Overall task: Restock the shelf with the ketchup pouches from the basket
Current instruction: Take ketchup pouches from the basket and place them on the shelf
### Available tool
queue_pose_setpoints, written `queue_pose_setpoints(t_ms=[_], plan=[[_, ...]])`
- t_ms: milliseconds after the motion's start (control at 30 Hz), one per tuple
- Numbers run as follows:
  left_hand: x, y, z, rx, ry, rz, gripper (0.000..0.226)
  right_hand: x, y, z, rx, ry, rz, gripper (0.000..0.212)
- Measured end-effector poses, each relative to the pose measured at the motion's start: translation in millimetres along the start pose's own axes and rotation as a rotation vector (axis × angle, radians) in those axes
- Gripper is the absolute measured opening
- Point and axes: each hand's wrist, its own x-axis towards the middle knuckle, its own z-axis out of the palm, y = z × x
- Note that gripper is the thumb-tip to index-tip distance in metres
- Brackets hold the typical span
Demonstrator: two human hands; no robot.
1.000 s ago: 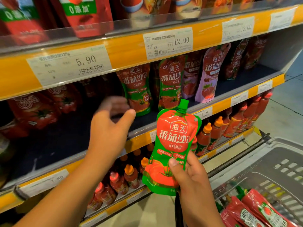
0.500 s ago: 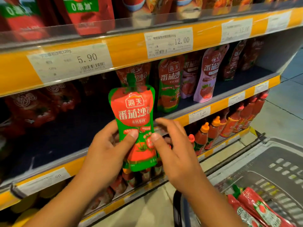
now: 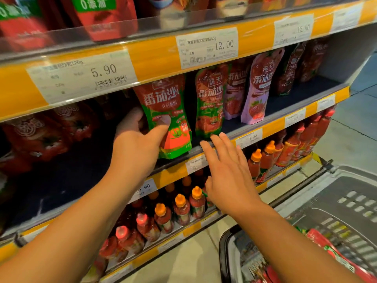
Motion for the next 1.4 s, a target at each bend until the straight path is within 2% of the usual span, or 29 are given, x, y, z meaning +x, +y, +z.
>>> queue_pose_setpoints(t_ms=[333,433,600,800,1100,1400], plan=[[7.7,-21.0,9.1,0.173,0.034,0.0,0.013,-2.2,0.5,-0.3,0.065,0.01,-0.007,0.096],[5.1,-17.8,3.7,0.265,-0.017,-0.056,0.024,-3.3,1.1,0.2,0.079,0.025,-0.009,0.096],[-2.7,-18.3,1.2,0.624,-0.11,-0.102,0.044,-3.8,2.1,0.3,0.099,0.041,-0.015,0.096],[12.4,-30.8,13.7,0.445,-0.089,-0.052,0.052,-4.0,1.0,0.9,0.11,0.051,-0.013,0.097],[13.8,-37.0,12.3,0.543,-0.025,-0.032,0.04,-5.1,2.6,-1.9,0.112,0.029,-0.015,0.098],[13.1,-28.0,21.3,0.591,-0.019,-0.057,0.04,-5.3,3.8,-0.6,0.11,0.02,-0.012,0.098]])
